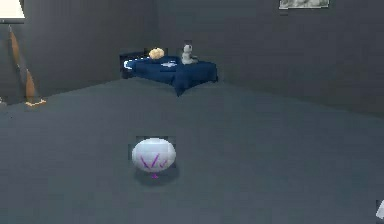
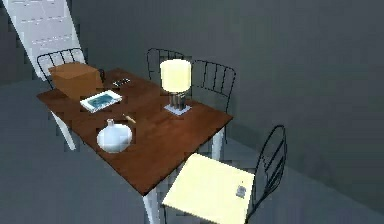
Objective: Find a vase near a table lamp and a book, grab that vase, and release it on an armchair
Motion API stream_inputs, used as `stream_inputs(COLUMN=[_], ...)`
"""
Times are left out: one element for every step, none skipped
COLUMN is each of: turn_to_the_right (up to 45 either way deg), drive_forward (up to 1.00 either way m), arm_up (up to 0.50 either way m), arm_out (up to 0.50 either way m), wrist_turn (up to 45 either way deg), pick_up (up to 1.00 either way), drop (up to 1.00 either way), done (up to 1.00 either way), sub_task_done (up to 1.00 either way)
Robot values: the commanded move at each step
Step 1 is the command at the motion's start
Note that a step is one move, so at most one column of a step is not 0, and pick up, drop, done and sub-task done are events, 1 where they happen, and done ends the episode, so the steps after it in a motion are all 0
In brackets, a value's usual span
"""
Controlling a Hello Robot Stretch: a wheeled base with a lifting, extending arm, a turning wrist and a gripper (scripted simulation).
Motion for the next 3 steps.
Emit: stream_inputs(turn_to_the_right=[0.0,45.0,-45.0], drive_forward=[0.2,0.0,0.0], arm_up=[0.0,0.0,0.0], arm_out=[0.0,0.0,0.0], wrist_turn=[0.0,0.0,0.0], pick_up=[0.0,0.0,0.0], drop=[0.0,0.0,0.0], done=[0.0,0.0,0.0], sub_task_done=[0.0,0.0,0.0])
